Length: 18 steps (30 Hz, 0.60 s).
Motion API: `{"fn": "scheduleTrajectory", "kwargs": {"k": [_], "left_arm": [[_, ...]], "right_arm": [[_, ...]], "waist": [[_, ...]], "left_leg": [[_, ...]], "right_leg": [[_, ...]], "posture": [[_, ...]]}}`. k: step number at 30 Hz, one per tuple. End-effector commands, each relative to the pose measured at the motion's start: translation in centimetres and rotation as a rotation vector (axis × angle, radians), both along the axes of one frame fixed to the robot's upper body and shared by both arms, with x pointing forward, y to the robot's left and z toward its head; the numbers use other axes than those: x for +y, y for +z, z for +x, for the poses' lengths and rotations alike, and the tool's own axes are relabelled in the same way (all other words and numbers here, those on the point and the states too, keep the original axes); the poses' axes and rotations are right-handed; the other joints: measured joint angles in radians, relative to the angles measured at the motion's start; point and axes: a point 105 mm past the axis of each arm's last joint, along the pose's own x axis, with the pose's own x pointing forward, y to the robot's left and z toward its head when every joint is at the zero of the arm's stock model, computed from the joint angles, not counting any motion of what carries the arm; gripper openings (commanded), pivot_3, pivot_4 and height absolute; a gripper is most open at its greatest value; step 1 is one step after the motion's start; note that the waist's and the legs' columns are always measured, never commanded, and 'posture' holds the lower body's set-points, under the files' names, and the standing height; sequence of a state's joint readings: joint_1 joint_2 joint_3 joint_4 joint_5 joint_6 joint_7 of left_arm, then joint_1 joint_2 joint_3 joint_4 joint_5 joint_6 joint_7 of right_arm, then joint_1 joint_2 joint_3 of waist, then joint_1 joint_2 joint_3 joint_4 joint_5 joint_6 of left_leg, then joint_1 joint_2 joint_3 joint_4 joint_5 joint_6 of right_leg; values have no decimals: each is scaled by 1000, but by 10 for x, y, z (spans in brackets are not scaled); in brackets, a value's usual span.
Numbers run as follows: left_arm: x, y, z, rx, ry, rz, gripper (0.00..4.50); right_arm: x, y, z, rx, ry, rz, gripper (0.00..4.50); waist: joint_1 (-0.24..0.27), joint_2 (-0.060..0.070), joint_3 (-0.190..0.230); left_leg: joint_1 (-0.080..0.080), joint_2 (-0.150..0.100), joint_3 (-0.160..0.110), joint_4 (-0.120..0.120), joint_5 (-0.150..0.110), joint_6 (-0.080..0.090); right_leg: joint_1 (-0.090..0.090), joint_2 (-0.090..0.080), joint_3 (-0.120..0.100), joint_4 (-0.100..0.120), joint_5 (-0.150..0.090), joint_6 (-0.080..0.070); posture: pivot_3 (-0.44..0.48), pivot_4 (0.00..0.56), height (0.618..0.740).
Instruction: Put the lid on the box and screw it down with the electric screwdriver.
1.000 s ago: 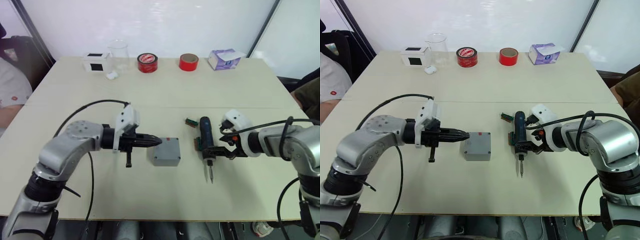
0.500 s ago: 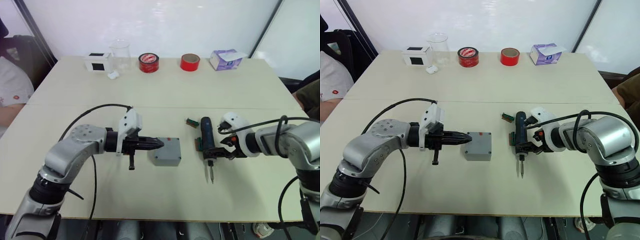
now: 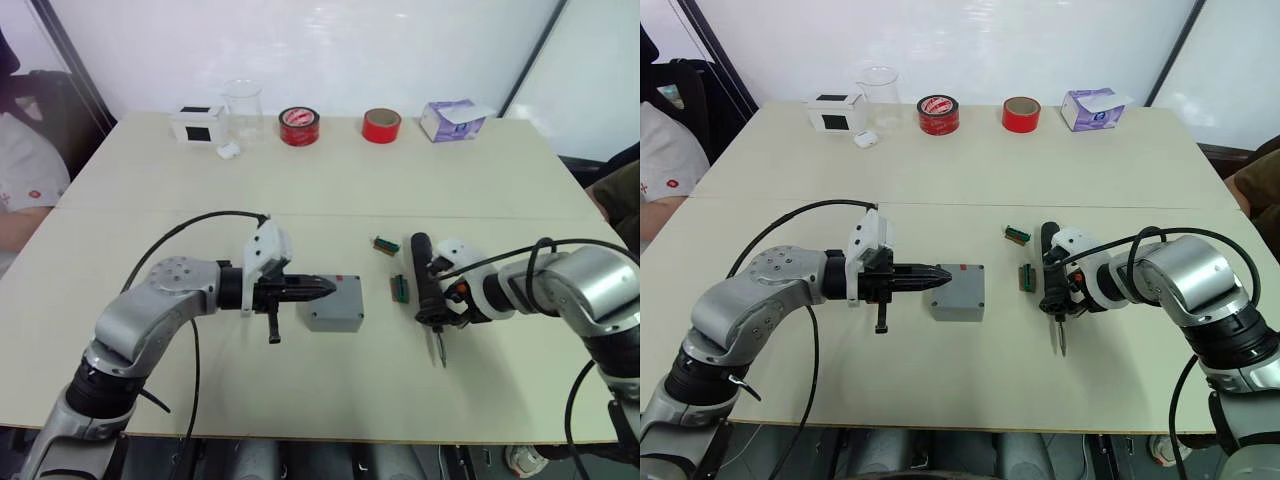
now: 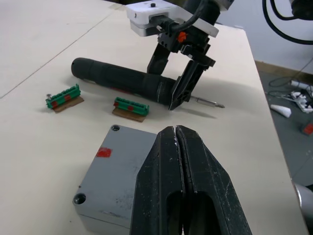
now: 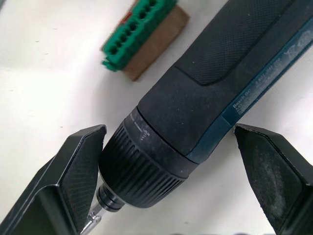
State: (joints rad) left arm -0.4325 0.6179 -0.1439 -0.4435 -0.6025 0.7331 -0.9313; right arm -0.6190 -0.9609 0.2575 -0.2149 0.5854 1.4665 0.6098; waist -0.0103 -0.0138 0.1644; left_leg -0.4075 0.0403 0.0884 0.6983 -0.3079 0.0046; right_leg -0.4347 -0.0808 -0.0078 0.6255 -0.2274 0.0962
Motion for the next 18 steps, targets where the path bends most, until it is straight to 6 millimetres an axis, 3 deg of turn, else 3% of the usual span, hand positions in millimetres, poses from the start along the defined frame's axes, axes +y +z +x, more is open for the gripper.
{"fn": "scheduleTrajectory", "kwargs": {"k": [1, 9, 13, 18], "left_arm": [[-3, 6, -3, -27, -17, -22, 0], [-9, 4, -2, -28, -22, -34, 0], [-10, 3, -3, -24, -17, -40, 0], [-11, 1, -2, -23, -3, -52, 0]], "right_arm": [[-26, 6, 10, -19, -100, -52, 4335], [-65, 9, 18, 23, -75, -165, 4335], [-72, 11, 19, 79, -81, -140, 4335], [-70, 13, 36, 101, -105, -100, 4335]], "waist": [[0, 0, 0], [1, 0, 0], [-1, 0, 0], [-6, 1, 0]], "left_leg": [[0, 0, 0, 0, 0, 0], [0, -2, -3, 0, 0, 0], [-1, -3, -3, 0, 0, 1], [0, -2, -3, -1, 0, 1]], "right_leg": [[0, 0, 0, 0, 0, 0], [3, 0, 0, -5, 0, 0], [3, 0, 0, -6, 0, 0], [3, 1, 0, -6, 0, 0]], "posture": [[0, 150, 740], [0, 150, 740], [0, 150, 740], [0, 150, 740]]}}
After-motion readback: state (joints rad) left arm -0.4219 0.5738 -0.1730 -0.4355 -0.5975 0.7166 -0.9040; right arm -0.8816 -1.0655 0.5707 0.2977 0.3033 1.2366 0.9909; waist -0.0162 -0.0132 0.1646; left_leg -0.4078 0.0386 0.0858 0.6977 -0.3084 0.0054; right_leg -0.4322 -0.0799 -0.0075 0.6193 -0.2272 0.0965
